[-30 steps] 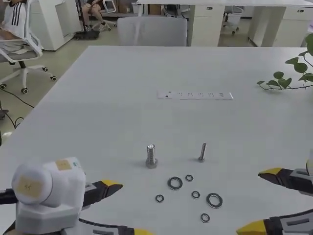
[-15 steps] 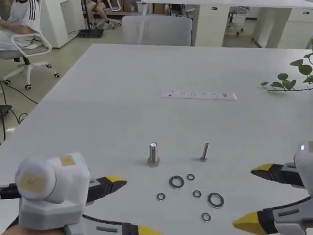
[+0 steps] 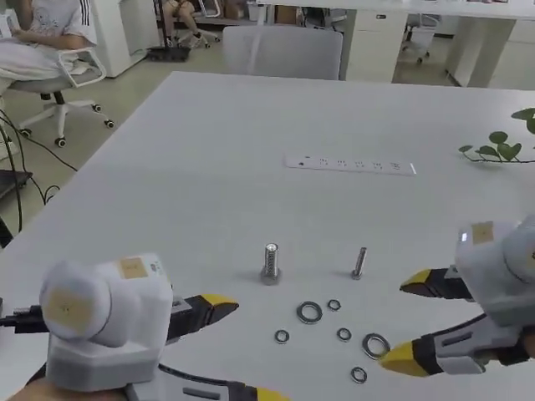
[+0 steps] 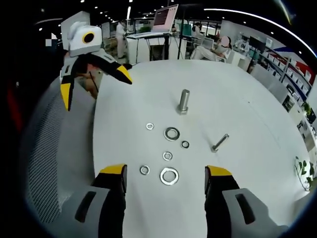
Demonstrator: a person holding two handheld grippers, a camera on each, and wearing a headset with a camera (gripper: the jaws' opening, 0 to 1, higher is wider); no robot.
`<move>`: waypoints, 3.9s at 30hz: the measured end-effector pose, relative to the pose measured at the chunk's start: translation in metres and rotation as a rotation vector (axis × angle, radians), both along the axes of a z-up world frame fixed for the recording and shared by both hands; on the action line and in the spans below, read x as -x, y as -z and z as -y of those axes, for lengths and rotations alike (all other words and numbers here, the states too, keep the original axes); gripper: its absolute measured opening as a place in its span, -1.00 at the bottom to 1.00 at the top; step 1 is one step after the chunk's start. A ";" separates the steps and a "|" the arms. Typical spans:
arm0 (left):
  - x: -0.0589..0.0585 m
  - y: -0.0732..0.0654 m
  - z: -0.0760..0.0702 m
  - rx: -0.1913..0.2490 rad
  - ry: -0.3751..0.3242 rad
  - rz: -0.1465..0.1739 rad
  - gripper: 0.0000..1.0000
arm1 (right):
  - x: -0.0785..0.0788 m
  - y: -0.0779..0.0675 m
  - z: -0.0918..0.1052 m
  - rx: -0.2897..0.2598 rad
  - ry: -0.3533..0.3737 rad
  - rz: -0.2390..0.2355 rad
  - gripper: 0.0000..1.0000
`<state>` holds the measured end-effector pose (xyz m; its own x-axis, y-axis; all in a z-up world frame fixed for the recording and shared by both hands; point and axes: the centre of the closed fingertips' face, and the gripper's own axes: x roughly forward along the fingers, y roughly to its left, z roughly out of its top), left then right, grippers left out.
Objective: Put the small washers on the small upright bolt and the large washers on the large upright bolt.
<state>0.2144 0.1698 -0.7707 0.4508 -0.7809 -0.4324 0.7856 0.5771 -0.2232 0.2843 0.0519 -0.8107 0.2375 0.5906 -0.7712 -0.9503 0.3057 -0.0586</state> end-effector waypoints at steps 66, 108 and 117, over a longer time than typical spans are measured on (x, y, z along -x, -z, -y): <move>0.006 0.001 0.013 0.055 -0.001 -0.011 0.60 | -0.020 0.070 -0.033 0.260 -0.180 -0.086 -0.70; 0.005 0.002 0.011 0.050 0.000 -0.014 0.55 | -0.023 0.068 -0.029 0.293 -0.195 -0.090 -0.74; 0.004 0.001 0.011 0.051 0.001 -0.009 0.56 | -0.024 0.065 -0.026 0.298 -0.189 -0.084 -0.74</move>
